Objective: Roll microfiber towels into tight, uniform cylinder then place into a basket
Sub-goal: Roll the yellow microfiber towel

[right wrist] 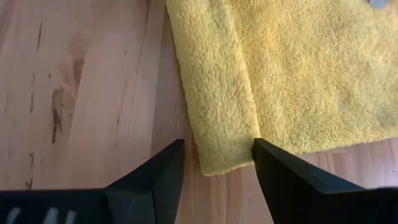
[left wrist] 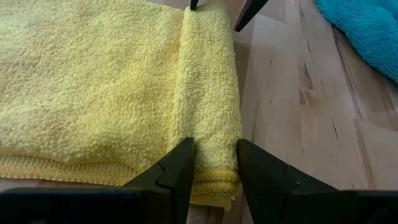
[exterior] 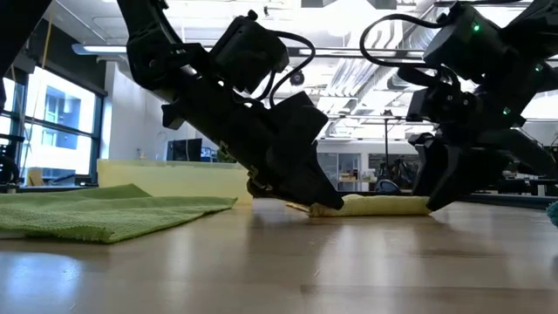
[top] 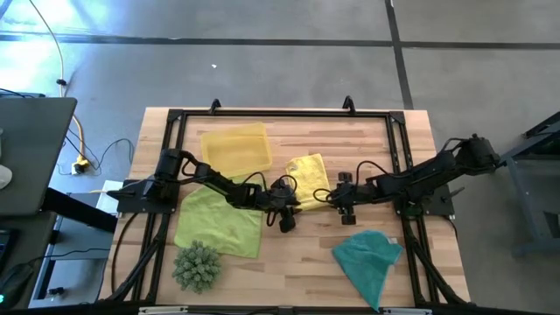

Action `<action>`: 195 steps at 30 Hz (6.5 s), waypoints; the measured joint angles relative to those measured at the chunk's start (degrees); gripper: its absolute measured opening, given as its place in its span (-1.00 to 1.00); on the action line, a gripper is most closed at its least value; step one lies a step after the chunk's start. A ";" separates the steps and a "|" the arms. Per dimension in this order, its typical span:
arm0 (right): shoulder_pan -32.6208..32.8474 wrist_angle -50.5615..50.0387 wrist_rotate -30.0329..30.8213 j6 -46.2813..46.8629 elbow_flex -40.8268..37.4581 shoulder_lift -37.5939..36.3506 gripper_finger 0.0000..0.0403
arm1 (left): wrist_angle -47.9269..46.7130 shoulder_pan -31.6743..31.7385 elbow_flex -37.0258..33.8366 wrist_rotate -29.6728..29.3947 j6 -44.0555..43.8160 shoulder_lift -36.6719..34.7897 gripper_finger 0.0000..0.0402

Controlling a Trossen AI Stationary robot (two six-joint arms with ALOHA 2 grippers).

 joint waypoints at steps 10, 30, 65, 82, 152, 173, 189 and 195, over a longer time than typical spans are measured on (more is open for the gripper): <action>0.00 0.75 0.03 1.38 1.85 0.02 -0.09 | -0.01 0.00 0.00 -0.02 0.00 0.00 -0.44; -0.11 1.95 -0.52 4.15 1.05 0.02 -0.09 | -0.02 -0.02 0.00 -0.07 0.00 0.00 -0.44; 0.04 4.79 0.47 6.95 -0.80 -0.24 -0.09 | -0.02 -0.02 0.02 0.00 -0.04 0.00 -0.44; 0.04 -0.53 3.46 5.47 0.53 -3.08 -0.09 | -0.04 -0.02 0.02 -0.02 -0.02 0.00 -0.44; -16.17 6.48 -41.96 32.64 0.98 8.90 -1.00 | 8.00 -5.21 -0.03 0.06 13.98 -3.54 -0.44; -22.88 4.20 -49.06 41.46 1.01 8.81 -1.00 | 10.21 -6.60 0.02 -9.21 26.55 -3.07 -0.40; -22.88 3.95 -48.71 41.25 1.11 8.74 -0.99 | 9.37 -4.97 4.50 -10.27 24.25 3.67 -0.02; -22.88 3.32 -48.69 40.40 1.14 8.72 -0.98 | 4.20 -4.95 5.57 -11.61 19.65 4.37 -0.16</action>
